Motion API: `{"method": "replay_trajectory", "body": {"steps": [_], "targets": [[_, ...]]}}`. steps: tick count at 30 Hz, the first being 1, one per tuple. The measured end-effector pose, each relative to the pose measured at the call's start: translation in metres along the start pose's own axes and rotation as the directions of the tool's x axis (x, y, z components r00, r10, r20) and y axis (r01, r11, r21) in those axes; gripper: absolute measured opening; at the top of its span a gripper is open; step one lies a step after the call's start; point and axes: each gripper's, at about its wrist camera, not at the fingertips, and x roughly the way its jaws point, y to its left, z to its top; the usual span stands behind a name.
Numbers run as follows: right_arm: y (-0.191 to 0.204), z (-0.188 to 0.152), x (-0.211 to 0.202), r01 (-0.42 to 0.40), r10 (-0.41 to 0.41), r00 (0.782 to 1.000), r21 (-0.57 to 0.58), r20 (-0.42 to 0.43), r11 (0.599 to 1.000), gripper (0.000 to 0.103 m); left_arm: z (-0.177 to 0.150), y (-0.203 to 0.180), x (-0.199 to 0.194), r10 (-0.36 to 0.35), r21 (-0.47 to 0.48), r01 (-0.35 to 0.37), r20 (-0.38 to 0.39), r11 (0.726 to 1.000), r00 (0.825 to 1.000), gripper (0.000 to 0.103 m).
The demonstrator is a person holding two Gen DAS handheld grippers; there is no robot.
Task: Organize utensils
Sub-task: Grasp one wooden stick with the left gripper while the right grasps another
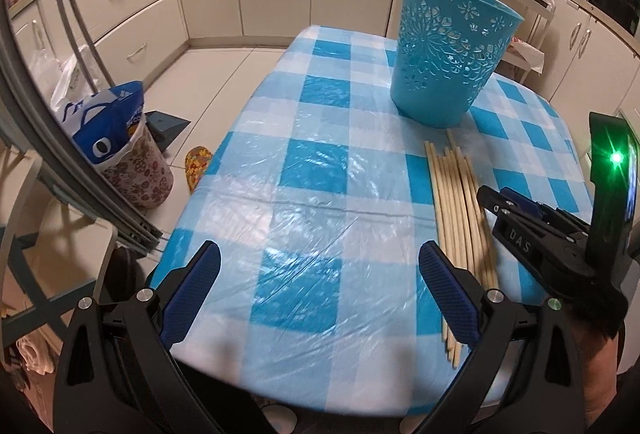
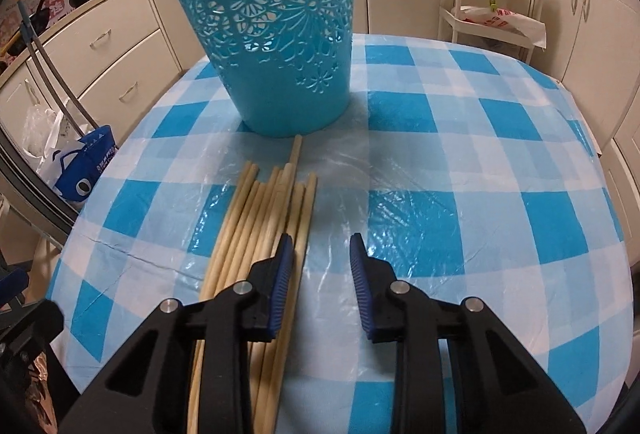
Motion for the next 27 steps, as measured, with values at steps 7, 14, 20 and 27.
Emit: {"method": "replay_trajectory", "body": {"steps": [7, 14, 20, 27], "targets": [[0.005, -0.001, 0.002, 0.018, -0.018, 1.000, -0.063, 0.009, 0.998, 0.026, 0.013, -0.027, 0.026, -0.005, 0.066, 0.005, -0.008, 0.998, 1.000, 0.095], [-0.011, 0.000, 0.000, -0.015, 0.014, 1.000, -0.071, -0.011, 0.997, 0.009, 0.028, -0.055, 0.056, -0.002, 0.134, 0.006, -0.030, 0.991, 1.000, 0.095], [-0.019, -0.002, 0.000, -0.062, 0.062, 0.998, -0.044, 0.002, 0.997, 0.009, 0.035, -0.068, 0.076, 0.018, 0.170, -0.009, -0.050, 0.985, 0.999, 0.095], [-0.024, -0.001, 0.001, -0.096, 0.096, 0.995, -0.016, 0.001, 0.995, 0.009, 0.037, -0.070, 0.088, 0.040, 0.184, -0.028, -0.061, 0.983, 0.997, 0.095]]}}
